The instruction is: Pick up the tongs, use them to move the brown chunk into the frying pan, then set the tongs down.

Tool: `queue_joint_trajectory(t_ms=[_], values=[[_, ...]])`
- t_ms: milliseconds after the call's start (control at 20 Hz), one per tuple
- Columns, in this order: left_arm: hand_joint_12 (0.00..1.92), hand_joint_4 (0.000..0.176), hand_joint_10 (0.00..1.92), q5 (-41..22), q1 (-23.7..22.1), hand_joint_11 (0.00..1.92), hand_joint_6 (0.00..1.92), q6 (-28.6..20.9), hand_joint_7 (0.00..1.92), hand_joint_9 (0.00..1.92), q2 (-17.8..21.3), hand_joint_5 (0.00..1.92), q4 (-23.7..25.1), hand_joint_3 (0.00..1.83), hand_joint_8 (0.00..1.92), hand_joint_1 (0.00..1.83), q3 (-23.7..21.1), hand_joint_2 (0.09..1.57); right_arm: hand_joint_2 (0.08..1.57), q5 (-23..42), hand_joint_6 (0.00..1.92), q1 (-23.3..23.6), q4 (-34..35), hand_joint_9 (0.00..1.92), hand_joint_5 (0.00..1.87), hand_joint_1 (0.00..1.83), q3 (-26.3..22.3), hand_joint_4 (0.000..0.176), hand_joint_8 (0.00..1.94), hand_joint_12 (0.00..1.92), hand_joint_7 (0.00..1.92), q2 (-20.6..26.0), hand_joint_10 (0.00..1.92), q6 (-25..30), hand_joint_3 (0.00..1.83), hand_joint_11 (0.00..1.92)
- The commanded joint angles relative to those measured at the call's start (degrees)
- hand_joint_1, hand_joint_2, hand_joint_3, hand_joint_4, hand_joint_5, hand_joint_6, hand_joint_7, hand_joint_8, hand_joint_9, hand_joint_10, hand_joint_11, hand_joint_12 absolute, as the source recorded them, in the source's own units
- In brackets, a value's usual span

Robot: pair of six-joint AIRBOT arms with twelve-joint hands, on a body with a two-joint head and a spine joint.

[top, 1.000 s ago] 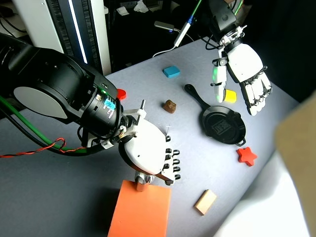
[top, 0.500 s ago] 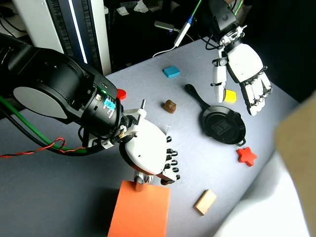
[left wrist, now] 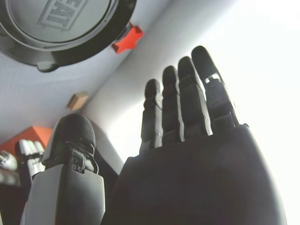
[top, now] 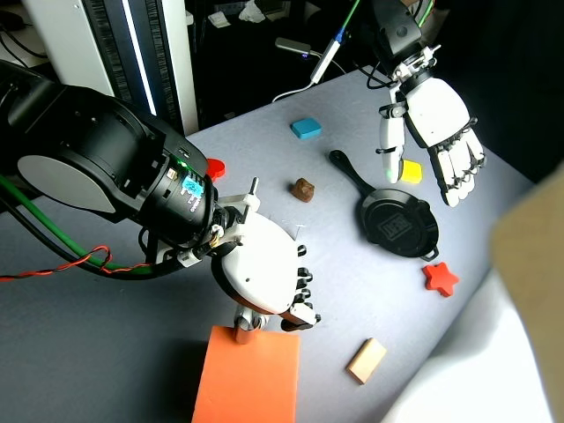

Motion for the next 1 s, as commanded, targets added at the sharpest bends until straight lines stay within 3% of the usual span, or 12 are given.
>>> queue_joint_trajectory(t_ms=[0, 100, 300, 550, 950], values=[[0.97, 0.039, 0.01, -3.91, 0.04, 0.00, 0.01, -0.01, 0.25, 0.26, 0.39, 0.20, 3.35, 0.00, 0.01, 0.19, 0.11, 1.28, 1.19, 4.83, 0.12, 1.00, 0.02, 0.48, 0.56, 1.07, -0.14, 0.000, 0.03, 1.45, 0.61, 0.49, 0.19, -0.11, 0.01, 0.00], [0.96, 0.039, 0.00, -3.91, 0.04, 0.00, 0.00, -0.01, 0.24, 0.25, 0.39, 0.19, 3.35, 0.00, 0.00, 0.18, 0.12, 1.28, 1.19, 4.91, 0.12, 1.14, 0.02, 0.44, 0.57, 1.05, -0.24, 0.000, 0.01, 1.46, 0.62, 0.51, 0.32, -0.11, 0.01, 0.00], [0.97, 0.036, 0.00, -3.91, 0.06, 0.00, 0.00, -0.01, 0.24, 0.25, 0.40, 0.20, 3.35, 0.00, 0.00, 0.19, 0.11, 1.28, 1.22, 5.04, 0.12, 1.31, 0.03, 0.43, 0.57, 0.98, -0.66, 0.000, 0.01, 1.47, 0.64, 0.76, 0.37, -0.12, 0.02, 0.00], [0.98, 0.032, 0.00, -3.91, 0.05, 0.00, 0.00, -0.01, 0.26, 0.26, 0.40, 0.21, 3.36, 0.00, 0.00, 0.22, 0.12, 1.27, 1.21, 5.09, 0.14, 1.40, 0.03, 0.41, 0.61, 1.04, -0.77, 0.000, 0.01, 1.51, 0.68, 0.83, 0.47, -0.12, 0.01, 0.00], [1.00, 0.042, 0.00, -3.91, 0.24, 0.00, 0.00, -0.01, 0.25, 0.27, 0.40, 0.20, 3.36, 0.00, 0.00, 0.18, 0.07, 1.28, 1.23, 5.00, 0.14, 1.78, 0.04, 0.40, 0.65, 1.04, -1.14, 0.000, 0.02, 1.52, 0.71, 1.11, 0.57, 0.08, 0.01, 0.00]])
